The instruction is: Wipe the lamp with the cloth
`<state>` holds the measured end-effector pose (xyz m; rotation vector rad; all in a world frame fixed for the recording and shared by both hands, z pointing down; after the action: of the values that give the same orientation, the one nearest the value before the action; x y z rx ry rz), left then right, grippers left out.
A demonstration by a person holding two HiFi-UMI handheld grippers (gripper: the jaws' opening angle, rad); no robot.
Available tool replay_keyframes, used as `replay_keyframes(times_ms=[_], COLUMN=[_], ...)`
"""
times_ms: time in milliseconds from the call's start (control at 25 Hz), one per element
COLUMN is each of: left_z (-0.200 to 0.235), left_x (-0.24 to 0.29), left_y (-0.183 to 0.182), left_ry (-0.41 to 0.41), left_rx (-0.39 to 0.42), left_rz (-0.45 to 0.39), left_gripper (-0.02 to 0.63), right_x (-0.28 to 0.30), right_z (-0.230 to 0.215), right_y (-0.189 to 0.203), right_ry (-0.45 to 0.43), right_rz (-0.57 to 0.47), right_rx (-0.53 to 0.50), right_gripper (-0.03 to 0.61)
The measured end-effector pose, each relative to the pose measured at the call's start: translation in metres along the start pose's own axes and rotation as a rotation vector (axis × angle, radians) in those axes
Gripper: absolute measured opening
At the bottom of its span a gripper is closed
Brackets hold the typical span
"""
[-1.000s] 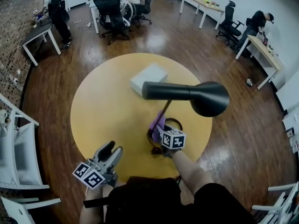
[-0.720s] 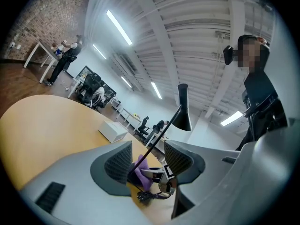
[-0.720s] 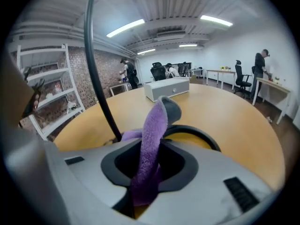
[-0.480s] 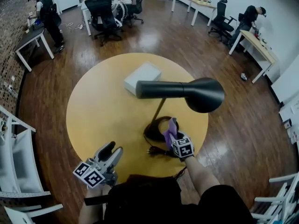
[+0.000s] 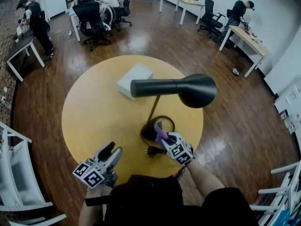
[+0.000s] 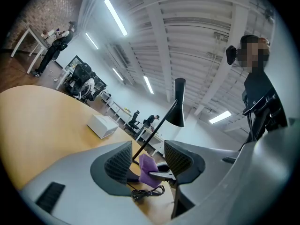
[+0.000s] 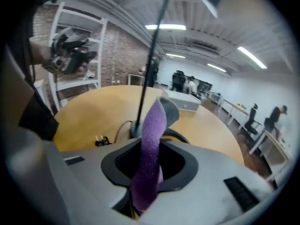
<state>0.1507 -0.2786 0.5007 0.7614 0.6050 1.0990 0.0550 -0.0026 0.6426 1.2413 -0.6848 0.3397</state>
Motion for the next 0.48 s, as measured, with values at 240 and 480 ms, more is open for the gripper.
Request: replay_keyframes(times_ms=[240, 480], left_z=[0.005, 0.008], left_x=[-0.012, -0.028], left_y=[-0.002, -0.006], left_ry=[-0.005, -0.028], left_rx=[-0.004, 0.010], left_rz=[-0.005, -0.002], left_gripper=[0.209, 0.209], right_x=[0.028, 0.060], right_z=[0.059, 0.044], right_y=[-0.058, -0.046], right_ry=[-0.136, -0.050], right_rz=[0.004, 0.119], right_rx=[-0.357, -0.247], right_gripper=[0.091, 0.092])
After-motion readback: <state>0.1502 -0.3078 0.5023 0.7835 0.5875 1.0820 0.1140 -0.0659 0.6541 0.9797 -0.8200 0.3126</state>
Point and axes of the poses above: the fingertips, and each gripper's own axes: x forward along the fingers, z to its left, y out of its underside, the point moved 5 cm from there along -x, backward along the fingers, and after that the axes turned 4 degrees about -y, right-handed, at the moved point
